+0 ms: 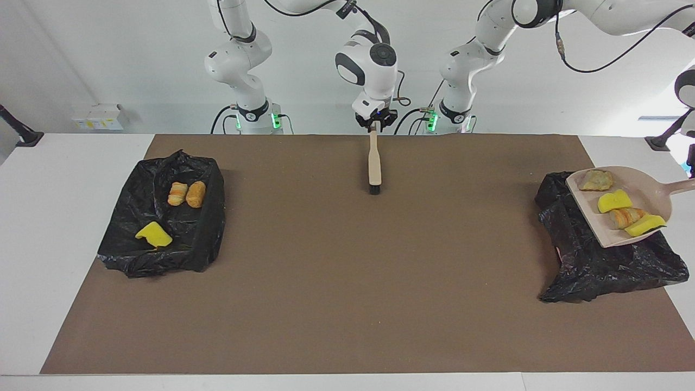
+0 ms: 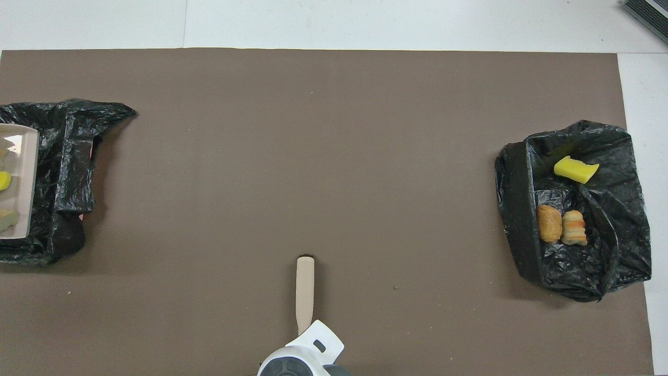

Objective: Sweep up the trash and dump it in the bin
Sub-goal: 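Tip the dustpan with the left gripper to dump trash into the bag, then set the brush down with the right gripper and withdraw it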

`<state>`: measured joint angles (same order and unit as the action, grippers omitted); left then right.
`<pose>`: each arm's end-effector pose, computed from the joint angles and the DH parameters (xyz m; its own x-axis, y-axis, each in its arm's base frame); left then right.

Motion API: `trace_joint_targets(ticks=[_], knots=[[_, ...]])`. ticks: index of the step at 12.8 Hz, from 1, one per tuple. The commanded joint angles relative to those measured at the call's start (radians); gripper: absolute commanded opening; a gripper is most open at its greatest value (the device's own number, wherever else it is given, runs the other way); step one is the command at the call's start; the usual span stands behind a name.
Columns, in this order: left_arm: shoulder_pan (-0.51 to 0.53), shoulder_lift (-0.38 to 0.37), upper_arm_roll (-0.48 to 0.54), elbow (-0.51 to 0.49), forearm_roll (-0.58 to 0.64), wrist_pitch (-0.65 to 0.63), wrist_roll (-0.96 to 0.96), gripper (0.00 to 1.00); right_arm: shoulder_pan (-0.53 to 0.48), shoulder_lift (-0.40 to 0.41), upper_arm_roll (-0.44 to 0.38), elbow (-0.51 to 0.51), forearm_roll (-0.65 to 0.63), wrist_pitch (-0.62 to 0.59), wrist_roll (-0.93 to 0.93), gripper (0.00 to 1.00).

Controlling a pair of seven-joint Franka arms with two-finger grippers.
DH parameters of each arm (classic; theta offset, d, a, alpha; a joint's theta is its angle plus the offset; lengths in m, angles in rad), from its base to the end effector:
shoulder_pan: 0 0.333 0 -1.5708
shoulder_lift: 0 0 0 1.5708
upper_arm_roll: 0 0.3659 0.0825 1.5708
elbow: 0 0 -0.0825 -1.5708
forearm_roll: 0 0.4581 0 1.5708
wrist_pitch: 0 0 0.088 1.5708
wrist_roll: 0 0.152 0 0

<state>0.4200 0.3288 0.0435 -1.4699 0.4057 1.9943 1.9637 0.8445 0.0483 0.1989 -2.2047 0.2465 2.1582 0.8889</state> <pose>0.6806 0.3806 0.5064 -0.0600 -0.9017 -0.4283 -0.9979 0.0642 0.0045 0.2767 0.5128 0.3126 0.9749 0.0124 -0.2224 0.0032 -0.9991 -0.0414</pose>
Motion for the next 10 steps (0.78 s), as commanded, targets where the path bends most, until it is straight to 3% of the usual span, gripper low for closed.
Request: trace_joint_targets(ticks=[1,2,4,6,8,10], knots=[[-0.03,-0.008,0.003,-0.004,0.154,0.009,-0.107,0.0,-0.054,-0.004,-0.001,0.034,-0.003,0.005,0.018,0.64],[-0.05,-0.025,0.003,-0.041,0.235,0.02,-0.158,0.0,-0.096,-0.027,-0.001,0.04,-0.003,0.003,0.012,0.75],[-0.067,-0.078,0.003,-0.143,0.394,0.07,-0.277,0.0,-0.18,-0.082,-0.001,0.043,-0.006,-0.03,-0.019,0.85],[-0.093,-0.106,0.003,-0.184,0.525,0.078,-0.302,0.0,-0.276,-0.12,-0.003,0.046,-0.013,-0.072,-0.092,0.86],[-0.104,-0.125,0.003,-0.184,0.634,0.073,-0.307,0.0,-0.385,-0.128,-0.004,0.086,-0.018,-0.113,-0.139,1.0],[-0.109,-0.157,0.003,-0.184,0.706,0.067,-0.302,0.0,-0.488,-0.128,-0.004,0.123,-0.021,-0.123,-0.146,1.0]])
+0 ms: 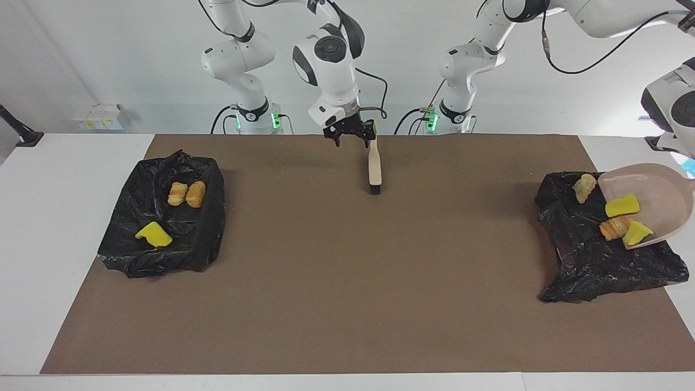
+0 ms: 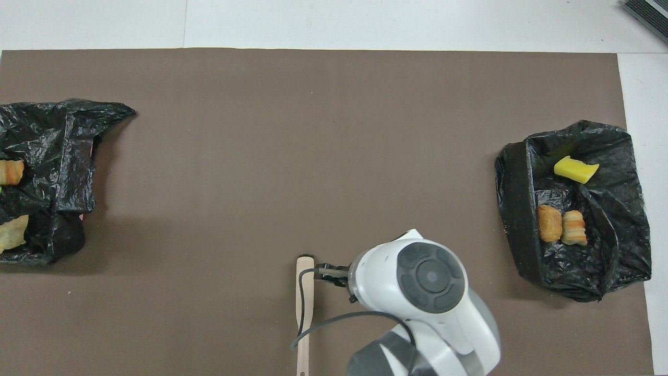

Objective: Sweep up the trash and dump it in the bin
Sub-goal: 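Set the brush down with the right gripper and withdraw it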

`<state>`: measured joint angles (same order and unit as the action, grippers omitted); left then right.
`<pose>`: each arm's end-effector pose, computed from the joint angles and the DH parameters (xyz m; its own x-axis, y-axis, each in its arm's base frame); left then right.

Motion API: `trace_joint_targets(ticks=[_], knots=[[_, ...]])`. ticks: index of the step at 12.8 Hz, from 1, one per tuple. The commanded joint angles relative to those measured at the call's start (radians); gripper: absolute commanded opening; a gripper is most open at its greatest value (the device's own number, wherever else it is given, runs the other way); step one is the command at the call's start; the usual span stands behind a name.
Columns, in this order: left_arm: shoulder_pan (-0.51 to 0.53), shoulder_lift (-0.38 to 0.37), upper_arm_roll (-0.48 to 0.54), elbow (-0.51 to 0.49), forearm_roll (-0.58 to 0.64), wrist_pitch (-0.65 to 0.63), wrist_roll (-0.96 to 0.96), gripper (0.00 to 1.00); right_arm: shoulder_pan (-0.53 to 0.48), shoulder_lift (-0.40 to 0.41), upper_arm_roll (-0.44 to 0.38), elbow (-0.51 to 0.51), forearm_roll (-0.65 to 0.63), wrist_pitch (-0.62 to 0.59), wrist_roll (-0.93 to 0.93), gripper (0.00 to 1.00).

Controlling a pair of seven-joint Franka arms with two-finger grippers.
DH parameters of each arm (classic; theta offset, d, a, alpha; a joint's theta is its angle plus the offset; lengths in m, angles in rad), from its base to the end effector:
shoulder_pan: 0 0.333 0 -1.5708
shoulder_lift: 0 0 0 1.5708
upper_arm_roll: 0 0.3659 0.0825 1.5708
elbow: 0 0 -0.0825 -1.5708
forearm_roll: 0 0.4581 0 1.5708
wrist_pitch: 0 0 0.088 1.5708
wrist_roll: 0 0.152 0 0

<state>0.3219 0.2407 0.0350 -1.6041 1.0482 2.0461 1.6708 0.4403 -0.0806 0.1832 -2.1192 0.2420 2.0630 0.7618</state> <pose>0.6844 0.3403 0.5394 -0.1476 -0.5351 -0.8318 -0.9886 0.1057 0.1075 0.4670 0.3644 0.4229 0.9630 -0.2366 -0.1287 -0.2550 -0.9548 -0.1529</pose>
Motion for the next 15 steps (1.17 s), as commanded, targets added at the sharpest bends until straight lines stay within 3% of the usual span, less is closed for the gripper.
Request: trace_joint_targets(ticks=[1,4,7,9,11,15], knots=[[-0.009,-0.093,0.011,-0.049,0.064,0.016,-0.005,0.0,-0.141,-0.004,0.007,0.059,-0.015,-0.033,-0.035,1.0],[-0.02,-0.123,0.009,-0.042,0.079,-0.016,-0.005,0.0,-0.309,-0.011,0.007,0.172,-0.01,-0.114,-0.05,1.0],[-0.044,-0.124,0.009,-0.031,0.13,-0.043,-0.008,0.0,-0.371,-0.021,-0.013,0.218,-0.033,-0.182,-0.105,1.0],[-0.055,-0.139,-0.001,-0.033,0.107,-0.058,-0.017,0.0,-0.405,0.002,-0.011,0.312,-0.161,-0.234,-0.204,1.0],[-0.105,-0.139,-0.001,-0.033,0.015,-0.142,-0.055,0.0,-0.417,0.027,-0.014,0.395,-0.233,-0.305,-0.33,1.0],[-0.208,-0.152,-0.004,-0.034,-0.271,-0.28,-0.14,0.0,-0.468,0.027,-0.014,0.488,-0.276,-0.391,-0.355,1.0]])
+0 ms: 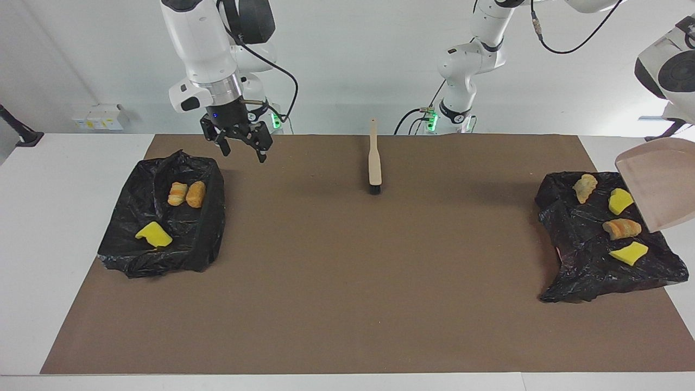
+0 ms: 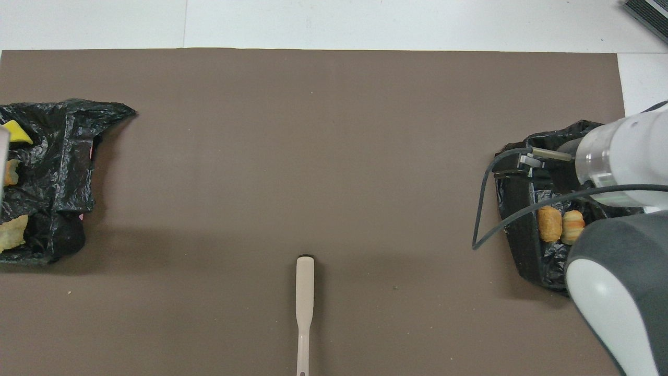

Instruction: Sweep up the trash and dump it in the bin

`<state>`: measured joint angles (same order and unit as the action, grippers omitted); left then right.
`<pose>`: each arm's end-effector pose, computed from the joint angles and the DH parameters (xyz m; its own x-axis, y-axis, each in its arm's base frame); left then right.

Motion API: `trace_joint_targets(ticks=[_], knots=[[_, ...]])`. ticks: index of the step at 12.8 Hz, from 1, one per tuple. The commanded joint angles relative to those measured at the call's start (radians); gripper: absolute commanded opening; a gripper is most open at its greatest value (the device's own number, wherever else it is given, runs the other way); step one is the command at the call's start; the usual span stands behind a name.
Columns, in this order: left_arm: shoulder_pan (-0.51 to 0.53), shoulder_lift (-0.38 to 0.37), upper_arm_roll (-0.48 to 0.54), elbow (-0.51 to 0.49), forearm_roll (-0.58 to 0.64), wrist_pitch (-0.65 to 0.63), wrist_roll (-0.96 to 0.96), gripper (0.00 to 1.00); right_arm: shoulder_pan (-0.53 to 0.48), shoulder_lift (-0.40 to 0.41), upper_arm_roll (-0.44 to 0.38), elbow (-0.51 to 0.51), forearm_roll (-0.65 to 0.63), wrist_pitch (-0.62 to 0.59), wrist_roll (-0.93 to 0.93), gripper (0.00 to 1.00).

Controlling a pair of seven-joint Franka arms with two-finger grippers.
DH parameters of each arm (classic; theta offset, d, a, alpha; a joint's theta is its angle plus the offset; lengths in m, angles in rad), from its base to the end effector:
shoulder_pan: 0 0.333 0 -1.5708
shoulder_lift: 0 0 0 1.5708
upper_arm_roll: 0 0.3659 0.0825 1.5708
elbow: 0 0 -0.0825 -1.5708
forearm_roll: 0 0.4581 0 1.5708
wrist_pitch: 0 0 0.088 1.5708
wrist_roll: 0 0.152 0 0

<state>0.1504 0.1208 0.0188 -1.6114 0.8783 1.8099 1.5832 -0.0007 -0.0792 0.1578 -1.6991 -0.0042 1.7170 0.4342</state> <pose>0.6720 0.2131 0.5949 -0.0272 -0.6482 -0.7610 -0.9996 0.0223 0.0167 0.6095 0.0993 0.6208 0.9574 -0.2730 0.0940 -0.2718 -0.9620 -0.0253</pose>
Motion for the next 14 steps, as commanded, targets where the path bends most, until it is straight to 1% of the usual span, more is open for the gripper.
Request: trace_joint_targets(ticks=[1,3,5,7,10,12,14], knots=[[-0.046,-0.035,0.01,-0.03,-0.169,-0.061,-0.089,0.0,-0.031,0.026,0.009,0.081,-0.036,-0.06,-0.028,1.0],[-0.069,-0.038,0.012,-0.033,-0.318,-0.093,-0.161,0.0,-0.031,0.041,0.011,0.114,-0.065,-0.118,-0.034,1.0],[-0.087,-0.053,0.012,-0.051,-0.438,-0.115,-0.279,0.0,-0.031,0.064,0.011,0.173,-0.066,-0.174,-0.063,1.0],[-0.147,-0.082,0.01,-0.094,-0.493,-0.144,-0.449,0.0,-0.041,0.09,0.006,0.228,-0.066,-0.233,-0.084,1.0],[-0.264,-0.134,0.01,-0.175,-0.564,-0.147,-0.756,0.0,-0.047,0.101,0.005,0.254,-0.065,-0.247,-0.095,1.0],[-0.357,-0.148,0.01,-0.194,-0.616,-0.168,-0.956,0.0,-0.047,0.107,0.005,0.268,-0.059,-0.266,-0.095,1.0],[-0.451,-0.147,0.01,-0.199,-0.662,-0.167,-1.192,0.0,-0.064,0.107,0.008,0.268,-0.045,-0.261,-0.095,1.0]])
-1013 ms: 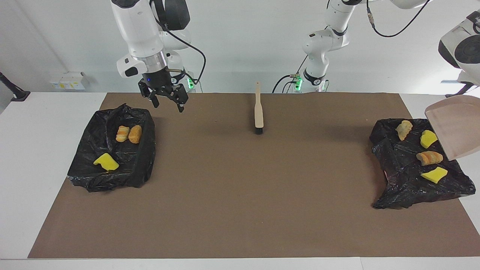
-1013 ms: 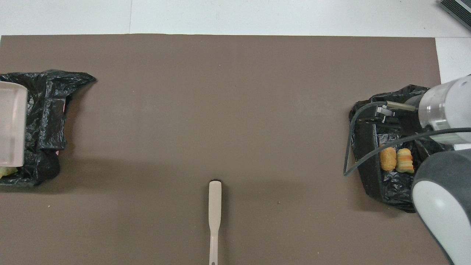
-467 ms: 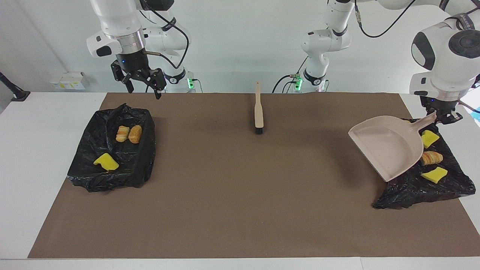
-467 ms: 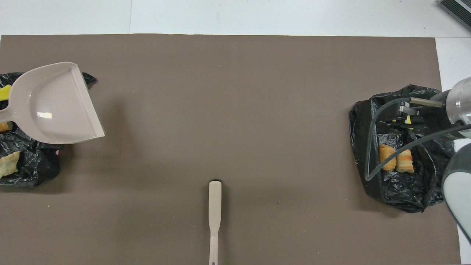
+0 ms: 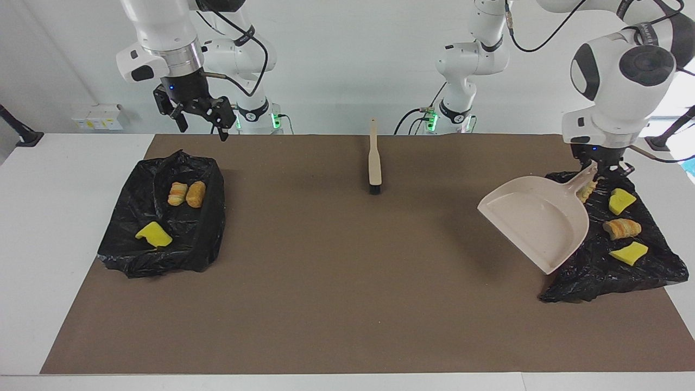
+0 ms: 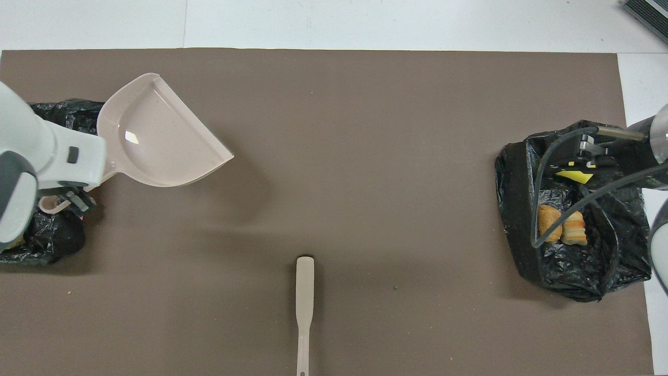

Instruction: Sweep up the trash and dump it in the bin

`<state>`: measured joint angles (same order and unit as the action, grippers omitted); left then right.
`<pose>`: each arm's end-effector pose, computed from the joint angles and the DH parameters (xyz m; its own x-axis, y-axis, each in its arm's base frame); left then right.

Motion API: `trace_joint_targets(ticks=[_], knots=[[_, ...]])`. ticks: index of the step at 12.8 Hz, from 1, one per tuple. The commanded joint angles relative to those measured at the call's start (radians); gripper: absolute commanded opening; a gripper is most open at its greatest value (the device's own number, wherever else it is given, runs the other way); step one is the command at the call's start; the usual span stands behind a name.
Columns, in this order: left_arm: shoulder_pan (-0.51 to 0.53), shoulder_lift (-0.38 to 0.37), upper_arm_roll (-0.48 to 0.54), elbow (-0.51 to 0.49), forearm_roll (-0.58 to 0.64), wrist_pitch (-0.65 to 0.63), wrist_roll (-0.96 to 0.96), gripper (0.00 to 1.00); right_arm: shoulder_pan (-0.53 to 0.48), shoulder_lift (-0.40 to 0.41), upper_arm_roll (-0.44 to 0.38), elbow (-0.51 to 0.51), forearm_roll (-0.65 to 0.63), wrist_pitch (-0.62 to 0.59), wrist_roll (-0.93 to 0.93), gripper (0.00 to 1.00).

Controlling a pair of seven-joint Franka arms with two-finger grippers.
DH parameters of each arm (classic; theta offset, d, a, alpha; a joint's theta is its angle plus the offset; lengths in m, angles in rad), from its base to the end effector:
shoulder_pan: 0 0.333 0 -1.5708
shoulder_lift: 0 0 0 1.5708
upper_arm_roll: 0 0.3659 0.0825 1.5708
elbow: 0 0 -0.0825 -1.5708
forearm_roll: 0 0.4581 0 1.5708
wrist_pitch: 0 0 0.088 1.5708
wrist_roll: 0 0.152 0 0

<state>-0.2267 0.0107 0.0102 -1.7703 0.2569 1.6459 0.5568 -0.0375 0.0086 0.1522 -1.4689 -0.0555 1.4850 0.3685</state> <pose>0.6128 -0.0971 0.5253 0.6805 -0.6896 -0.2478 -0.7293 -0.6700 -0.1386 0.6201 0.0621 0.6720 0.9665 -0.2552 0.0266 -0.2562 -0.9654 0.0475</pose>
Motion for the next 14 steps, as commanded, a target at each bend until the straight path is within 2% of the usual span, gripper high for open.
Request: trace_joint_targets(ticks=[1,4,7,14], knots=[[-0.1,-0.037,0.019,-0.04,-0.095,0.005,-0.266,0.0,-0.013,0.019,0.012,0.038,0.002,-0.032,-0.028,1.0],[-0.202,-0.022,0.019,-0.038,-0.153,0.029,-0.495,0.0,-0.007,0.011,-0.005,0.033,0.014,-0.026,-0.029,1.0],[-0.235,0.009,0.019,-0.038,-0.241,0.116,-0.621,0.0,-0.002,-0.001,-0.02,0.016,0.014,-0.034,-0.026,1.0],[-0.414,0.225,0.019,-0.041,-0.243,0.345,-0.926,0.0,0.036,-0.033,-0.111,-0.045,0.055,-0.026,-0.04,1.0]])
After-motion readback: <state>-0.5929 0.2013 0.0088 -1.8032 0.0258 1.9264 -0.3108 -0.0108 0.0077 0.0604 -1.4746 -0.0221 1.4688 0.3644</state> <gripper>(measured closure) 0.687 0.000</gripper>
